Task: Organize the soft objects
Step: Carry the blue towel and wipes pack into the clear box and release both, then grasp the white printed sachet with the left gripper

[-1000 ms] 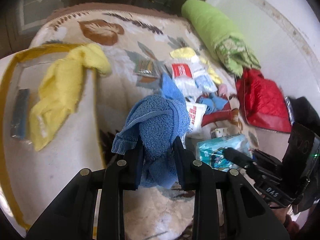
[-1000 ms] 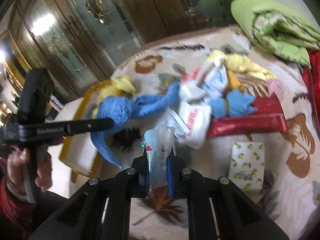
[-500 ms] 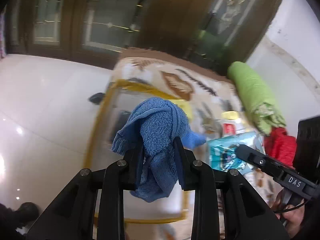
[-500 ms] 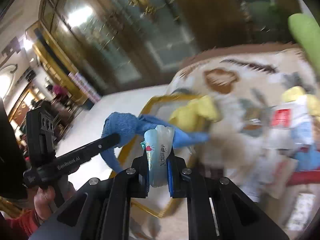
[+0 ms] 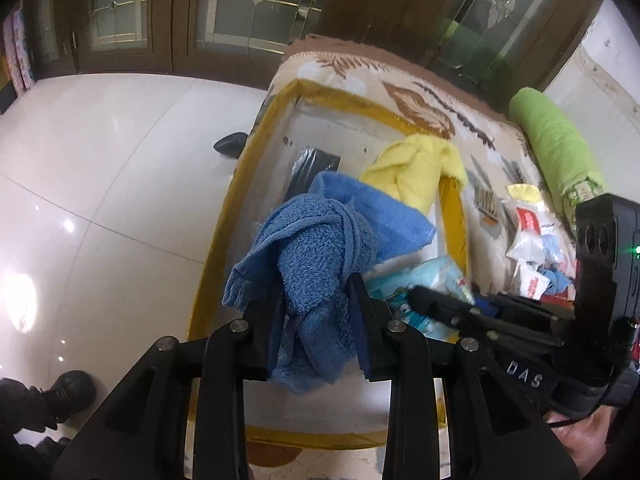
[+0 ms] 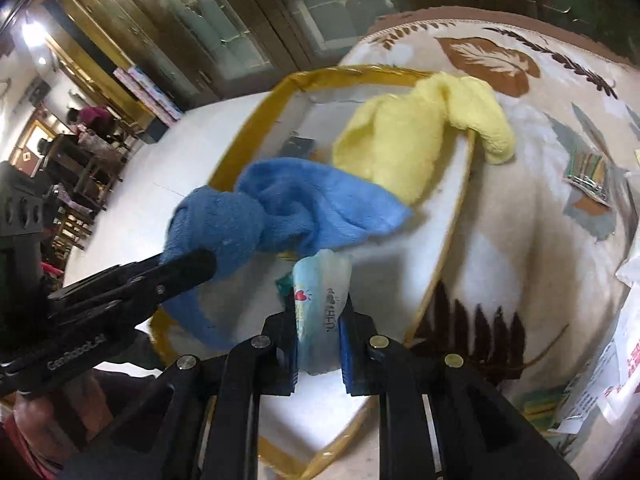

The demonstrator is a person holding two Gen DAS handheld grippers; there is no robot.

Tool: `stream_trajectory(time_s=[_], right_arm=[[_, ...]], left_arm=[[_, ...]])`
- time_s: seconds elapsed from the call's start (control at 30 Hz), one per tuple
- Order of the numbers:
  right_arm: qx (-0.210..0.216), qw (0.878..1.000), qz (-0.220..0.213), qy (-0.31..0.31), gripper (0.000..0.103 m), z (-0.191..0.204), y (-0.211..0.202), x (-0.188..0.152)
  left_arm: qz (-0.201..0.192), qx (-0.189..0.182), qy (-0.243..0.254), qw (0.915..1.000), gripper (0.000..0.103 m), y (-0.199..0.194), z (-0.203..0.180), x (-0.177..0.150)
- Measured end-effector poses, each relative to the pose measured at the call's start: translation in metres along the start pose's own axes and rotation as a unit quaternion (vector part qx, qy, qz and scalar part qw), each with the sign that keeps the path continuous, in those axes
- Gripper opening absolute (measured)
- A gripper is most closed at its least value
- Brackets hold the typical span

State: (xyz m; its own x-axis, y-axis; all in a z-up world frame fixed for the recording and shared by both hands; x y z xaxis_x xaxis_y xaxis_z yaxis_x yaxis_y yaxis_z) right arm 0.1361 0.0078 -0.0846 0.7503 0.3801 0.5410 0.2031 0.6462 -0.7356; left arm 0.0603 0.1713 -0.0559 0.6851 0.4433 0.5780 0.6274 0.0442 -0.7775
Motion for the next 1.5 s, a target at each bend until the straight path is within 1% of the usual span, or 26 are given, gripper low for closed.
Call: stream_trajectory(time_s=[0.03,0.1,0.13,0.17,0.2,0.27,0.33,0.4,0.5,0.6,0.73,0.8,0.87,0.9,0.97,1.0,1.07,1.1,1.2,1.23,1.3,1.4,1.43,1.5], right_arm=[[-0.009,1.000,-0.007,0.002,0.020,-0.003,-0.003,0.000],[-0.023,1.000,-0.014,-0.001,0.022,-0.008,-0.008,0.000],[-0.026,1.000,-0.018,-0.002,0.025,-0.009,-0.010,0.000],[-0.036,0.999,-0.024,-0.008,0.035,-0.008,-0.014,0.000],[-0.041,0.999,-0.033,-0.014,0.040,-0.007,-0.018,0.002],[-0.040,0.998,-0.047,-0.015,0.056,-0.004,-0.026,0.004],[-0.040,0.998,-0.056,-0.015,0.064,-0.002,-0.031,0.008],[-0.042,0.997,-0.065,-0.011,0.064,-0.001,-0.034,0.012],[-0.022,0.996,-0.090,0.014,0.064,-0.005,-0.050,0.016],[-0.014,0.992,-0.120,0.036,0.064,-0.016,-0.078,0.009],[-0.037,0.986,-0.150,0.058,0.065,-0.042,-0.118,-0.004],[-0.067,0.981,-0.167,0.069,0.065,-0.061,-0.142,-0.016],[-0.085,0.976,-0.181,0.091,0.067,-0.081,-0.163,-0.030],[-0.086,0.974,-0.185,0.103,0.067,-0.088,-0.170,-0.035],[-0.091,0.969,-0.188,0.133,0.068,-0.107,-0.183,-0.049],[-0.096,0.968,-0.187,0.138,0.068,-0.112,-0.185,-0.054],[-0.109,0.967,-0.184,0.141,0.068,-0.119,-0.189,-0.063],[-0.115,0.967,-0.181,0.140,0.068,-0.122,-0.190,-0.067],[-0.154,0.963,-0.181,0.129,0.068,-0.130,-0.197,-0.077],[-0.171,0.961,-0.183,0.121,0.068,-0.133,-0.201,-0.081],[-0.182,0.959,-0.180,0.119,0.068,-0.139,-0.208,-0.090],[-0.177,0.959,-0.178,0.135,0.068,-0.149,-0.211,-0.100],[-0.178,0.957,-0.179,0.140,0.068,-0.153,-0.212,-0.104],[-0.179,0.955,-0.183,0.150,0.068,-0.159,-0.214,-0.107]], left_arm=[[0.002,0.003,0.003,1.0000,0.033,0.003,0.000,0.000],[0.003,0.012,0.012,0.9999,0.035,0.005,-0.002,-0.002],[0.003,0.016,0.015,0.9998,0.036,0.006,-0.002,-0.002],[0.003,0.021,0.016,0.9997,0.036,0.006,-0.002,-0.003],[-0.001,0.026,0.016,0.9995,0.036,0.005,-0.002,-0.003],[-0.009,0.034,0.019,0.9992,0.036,0.000,-0.001,-0.001],[-0.015,0.040,0.023,0.9988,0.039,-0.003,0.000,-0.001],[-0.026,0.046,0.029,0.9982,0.039,-0.011,-0.001,0.001],[-0.047,0.059,0.045,0.9961,0.039,-0.024,-0.004,0.004],[-0.064,0.054,0.055,0.9950,0.039,-0.038,-0.011,0.006],[-0.069,0.028,0.064,0.9952,0.039,-0.051,-0.025,0.005],[-0.067,0.005,0.064,0.9957,0.039,-0.056,-0.036,0.004],[-0.056,-0.021,0.068,0.9959,0.039,-0.058,-0.051,0.003],[-0.046,-0.030,0.078,0.9954,0.039,-0.057,-0.063,0.001],[-0.038,-0.034,0.108,0.9929,0.039,-0.056,-0.085,-0.003],[-0.033,-0.041,0.118,0.9916,0.039,-0.055,-0.095,-0.006],[-0.015,-0.065,0.123,0.9902,0.039,-0.050,-0.115,-0.012],[0.002,-0.077,0.125,0.9892,0.039,-0.043,-0.127,-0.016],[0.041,-0.095,0.131,0.9860,0.039,-0.027,-0.148,-0.024],[0.050,-0.096,0.135,0.9849,0.039,-0.022,-0.155,-0.026],[0.062,-0.091,0.145,0.9833,0.039,-0.011,-0.166,-0.030],[0.071,-0.096,0.163,0.9794,0.039,-0.003,-0.175,-0.039],[0.082,-0.094,0.164,0.9785,0.039,0.002,-0.177,-0.042],[0.092,-0.097,0.160,0.9780,0.039,0.008,-0.178,-0.047]])
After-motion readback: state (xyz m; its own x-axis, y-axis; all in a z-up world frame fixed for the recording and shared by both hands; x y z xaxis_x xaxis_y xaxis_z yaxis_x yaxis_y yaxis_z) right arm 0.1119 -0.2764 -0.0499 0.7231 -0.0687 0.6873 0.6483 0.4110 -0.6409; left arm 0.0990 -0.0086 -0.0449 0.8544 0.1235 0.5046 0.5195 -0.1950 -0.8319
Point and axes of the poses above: each gripper's, at about its wrist camera, not at the fingertips, and y roughly the way its jaws point, z to its left, x to its top, the point moved 2 cm from there along y, roughly the way its jaws point, and after that the axes turned 8 degrees about -z, right-handed, at the moved point
